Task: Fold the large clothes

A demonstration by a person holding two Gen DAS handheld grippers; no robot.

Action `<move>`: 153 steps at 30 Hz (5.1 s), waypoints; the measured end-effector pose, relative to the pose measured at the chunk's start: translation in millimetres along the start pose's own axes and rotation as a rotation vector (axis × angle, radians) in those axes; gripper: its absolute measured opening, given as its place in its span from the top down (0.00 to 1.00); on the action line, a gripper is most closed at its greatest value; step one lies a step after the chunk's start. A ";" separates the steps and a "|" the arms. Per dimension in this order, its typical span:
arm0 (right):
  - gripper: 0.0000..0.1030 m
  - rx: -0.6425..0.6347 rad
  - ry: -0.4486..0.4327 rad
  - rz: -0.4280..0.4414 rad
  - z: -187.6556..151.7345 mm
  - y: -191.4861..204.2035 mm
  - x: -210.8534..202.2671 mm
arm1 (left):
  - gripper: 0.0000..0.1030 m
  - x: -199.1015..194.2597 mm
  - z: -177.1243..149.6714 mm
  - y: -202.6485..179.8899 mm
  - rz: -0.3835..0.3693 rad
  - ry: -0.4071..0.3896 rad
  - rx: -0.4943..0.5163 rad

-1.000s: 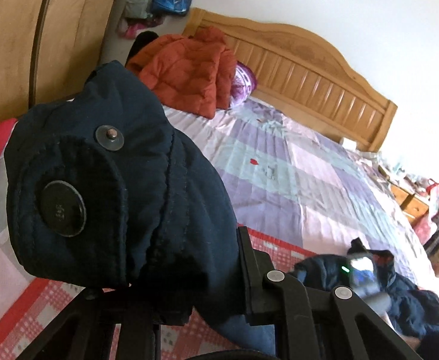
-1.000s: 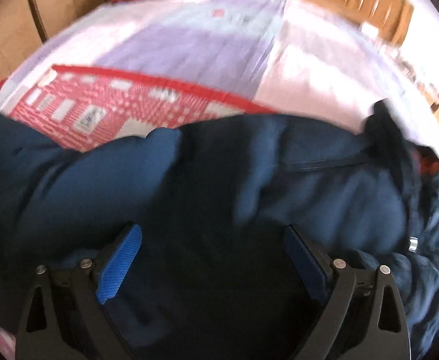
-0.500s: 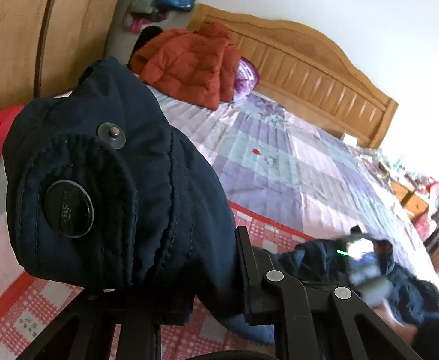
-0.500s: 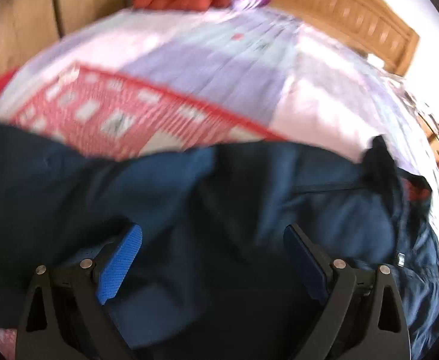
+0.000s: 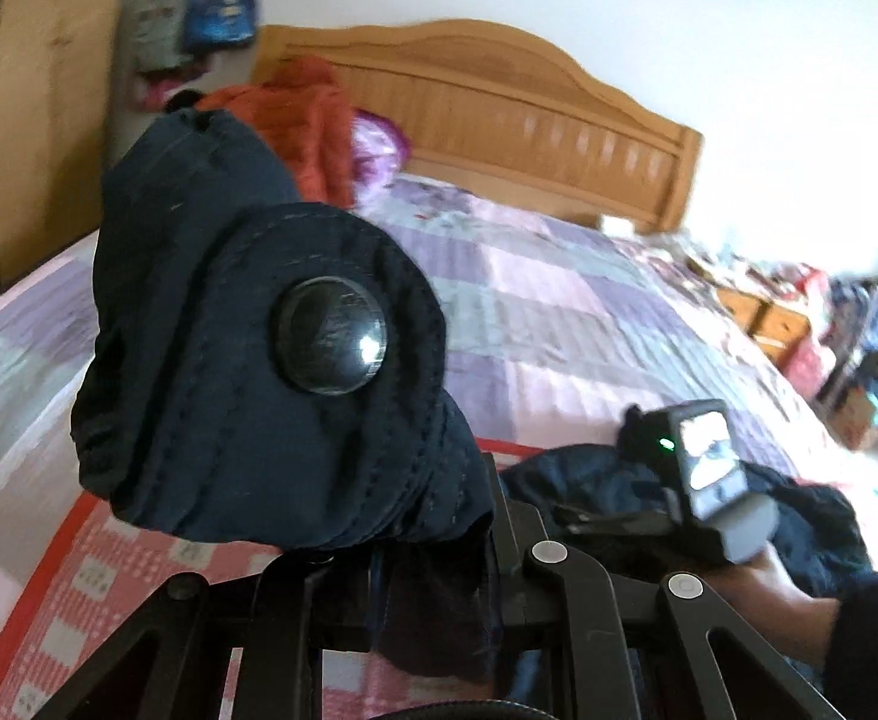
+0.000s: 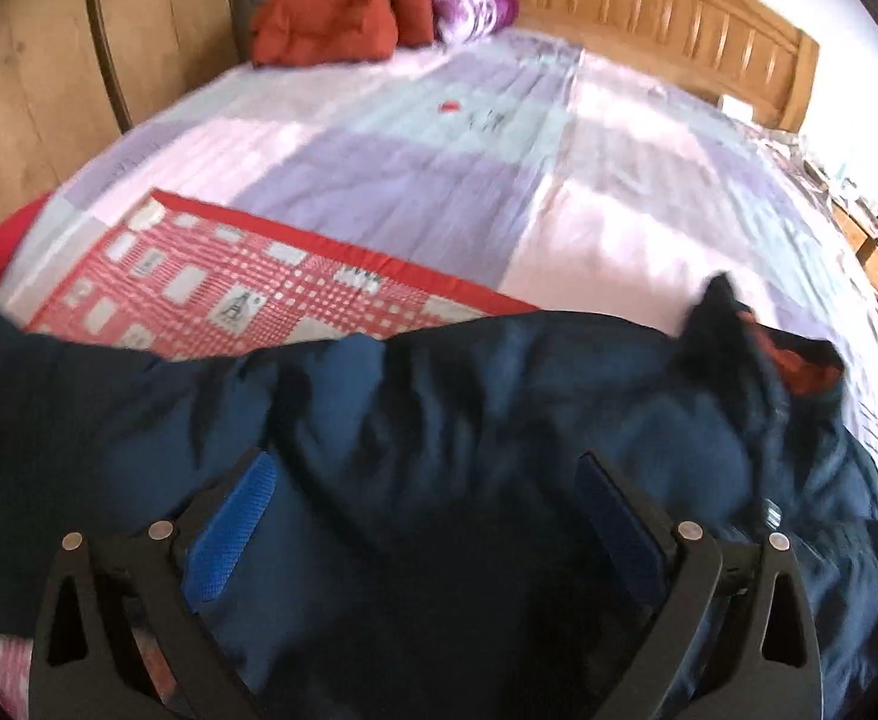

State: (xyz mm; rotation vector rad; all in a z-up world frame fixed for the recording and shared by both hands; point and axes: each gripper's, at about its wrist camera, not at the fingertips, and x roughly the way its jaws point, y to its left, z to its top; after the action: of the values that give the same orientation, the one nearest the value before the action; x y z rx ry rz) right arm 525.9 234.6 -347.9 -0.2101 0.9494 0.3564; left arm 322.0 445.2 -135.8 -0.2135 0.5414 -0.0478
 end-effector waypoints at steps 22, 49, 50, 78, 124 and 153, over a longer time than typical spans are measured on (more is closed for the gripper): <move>0.01 0.226 -0.014 -0.181 -201.5 -271.4 -198.8 | 0.87 177.7 -46.4 -380.3 -0.327 0.240 0.323; 0.01 0.432 -0.015 0.018 -189.9 -337.5 -150.8 | 0.85 178.6 -92.5 -293.5 -0.060 0.301 0.196; 0.01 0.438 -0.008 0.023 -181.2 -338.9 -142.4 | 0.85 175.5 -92.0 -285.2 -0.049 0.300 0.189; 0.83 0.479 -0.092 -0.014 -192.3 -352.8 -158.0 | 0.85 174.2 -111.2 -197.3 0.084 0.350 0.067; 0.38 0.157 0.083 -0.142 -157.7 -309.1 -72.1 | 0.70 325.6 -84.0 -122.2 0.119 0.489 -0.147; 0.38 0.209 0.013 -0.175 -175.2 -267.5 -113.6 | 0.67 202.0 -183.3 -98.0 0.076 0.411 -0.254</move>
State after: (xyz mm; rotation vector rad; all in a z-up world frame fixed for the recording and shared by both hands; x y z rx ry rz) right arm 437.1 -92.9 -348.6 -0.1028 0.9661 0.0940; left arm 401.5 294.3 -370.1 -0.4354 0.9660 0.0533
